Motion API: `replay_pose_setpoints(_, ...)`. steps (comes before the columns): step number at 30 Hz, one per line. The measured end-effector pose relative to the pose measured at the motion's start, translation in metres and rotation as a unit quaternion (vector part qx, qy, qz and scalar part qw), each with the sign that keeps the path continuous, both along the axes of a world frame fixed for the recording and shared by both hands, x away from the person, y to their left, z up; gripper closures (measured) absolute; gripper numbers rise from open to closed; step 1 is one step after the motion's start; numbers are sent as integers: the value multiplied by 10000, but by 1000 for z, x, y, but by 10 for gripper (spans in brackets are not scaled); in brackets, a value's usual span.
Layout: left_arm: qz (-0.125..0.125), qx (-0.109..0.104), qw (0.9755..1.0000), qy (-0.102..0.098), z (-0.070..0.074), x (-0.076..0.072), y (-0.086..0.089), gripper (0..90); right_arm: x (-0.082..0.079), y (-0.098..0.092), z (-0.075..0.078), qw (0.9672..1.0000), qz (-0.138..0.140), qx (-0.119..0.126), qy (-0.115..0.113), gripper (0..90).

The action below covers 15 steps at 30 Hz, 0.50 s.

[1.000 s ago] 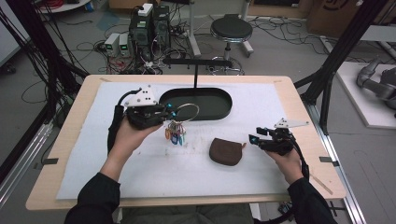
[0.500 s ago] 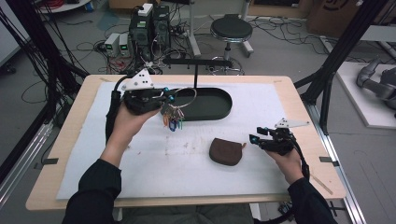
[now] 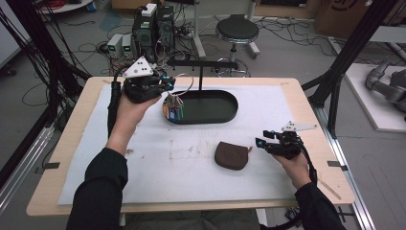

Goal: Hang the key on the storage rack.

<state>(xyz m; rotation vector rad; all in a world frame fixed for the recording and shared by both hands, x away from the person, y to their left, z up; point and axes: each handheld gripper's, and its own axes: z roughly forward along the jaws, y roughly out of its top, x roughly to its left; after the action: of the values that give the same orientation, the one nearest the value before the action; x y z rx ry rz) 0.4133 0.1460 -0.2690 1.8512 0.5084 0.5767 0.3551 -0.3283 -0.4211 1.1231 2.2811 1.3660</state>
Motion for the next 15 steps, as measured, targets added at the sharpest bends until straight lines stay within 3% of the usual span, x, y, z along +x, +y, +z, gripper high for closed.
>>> replay_pose_setpoints(15, 471, 33, 9989, 47, -14, 32, 10, 865, 0, -1, 0, 10000, -13, 18, -2, 432)
